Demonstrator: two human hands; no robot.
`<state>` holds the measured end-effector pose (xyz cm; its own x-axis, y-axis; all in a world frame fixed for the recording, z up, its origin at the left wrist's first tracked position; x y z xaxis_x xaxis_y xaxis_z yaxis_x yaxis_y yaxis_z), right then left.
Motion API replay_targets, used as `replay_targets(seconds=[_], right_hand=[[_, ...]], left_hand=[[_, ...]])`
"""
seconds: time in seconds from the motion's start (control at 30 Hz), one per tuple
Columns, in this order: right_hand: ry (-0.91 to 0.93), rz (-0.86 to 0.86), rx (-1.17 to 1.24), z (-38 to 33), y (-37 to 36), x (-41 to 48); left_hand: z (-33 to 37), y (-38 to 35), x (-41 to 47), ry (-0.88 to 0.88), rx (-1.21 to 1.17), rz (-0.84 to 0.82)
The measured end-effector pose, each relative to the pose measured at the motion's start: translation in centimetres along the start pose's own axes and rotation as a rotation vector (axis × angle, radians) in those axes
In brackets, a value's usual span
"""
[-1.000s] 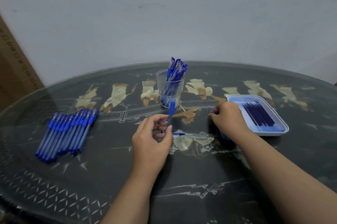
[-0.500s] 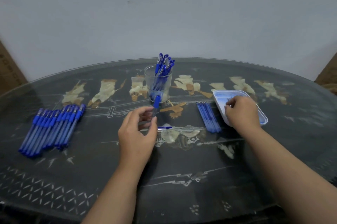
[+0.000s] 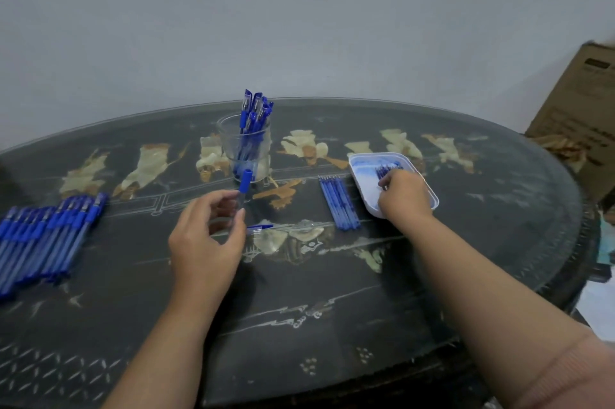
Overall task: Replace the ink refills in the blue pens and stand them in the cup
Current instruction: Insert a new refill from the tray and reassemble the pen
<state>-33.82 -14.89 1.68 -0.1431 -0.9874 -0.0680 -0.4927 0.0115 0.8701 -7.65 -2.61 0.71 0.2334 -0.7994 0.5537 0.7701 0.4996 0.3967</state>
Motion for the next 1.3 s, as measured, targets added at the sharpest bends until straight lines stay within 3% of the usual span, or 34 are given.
replay_targets(seconds=[0.23,0.37,0.47,0.57,0.7,0.83,1.3], right_hand=[[-0.028,0.043,0.024,-0.7,-0.1,-0.4],[-0.012,0.112,0.168,-1.3,0.3,-1.0],[0.098,0.147,0.352,-2.9,1.0,-2.3],[0.192,0.05,0.726,-5.7,1.3,-4.9],[0.256,-0.271,1.449,-8.7,0.9,-9.0],[0.284,-0.461,1.871,-9.2,-0.4,-10.1],[0.185,-0.434,1.965,-8.5,-1.0,-9.4]], left_hand=[[0.0,-0.2,0.0,-0.007,0.0,0.027],[-0.2,-0.3,-0.1,0.009,-0.025,0.02],[0.0,-0.3,-0.2,-0.008,-0.024,0.02],[0.2,-0.3,-0.3,-0.03,-0.032,0.015],[0.3,-0.1,-0.3,-0.117,-0.014,-0.047],[0.5,-0.1,-0.5,-0.204,0.008,-0.134],[0.7,-0.1,-0.6,-0.237,0.05,-0.24]])
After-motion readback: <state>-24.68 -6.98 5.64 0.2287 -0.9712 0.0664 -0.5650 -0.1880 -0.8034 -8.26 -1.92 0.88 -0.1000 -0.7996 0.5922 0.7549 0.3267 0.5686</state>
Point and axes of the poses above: each hand's wrist, its own x-axis towards the middle knuckle, its own y-axis out of the back of the hand, z = x × y, the point moved 1 cm from there along x, towards the middle knuckle, and after that the axes turned 11 degrees about -z, right-handed, at the moved point
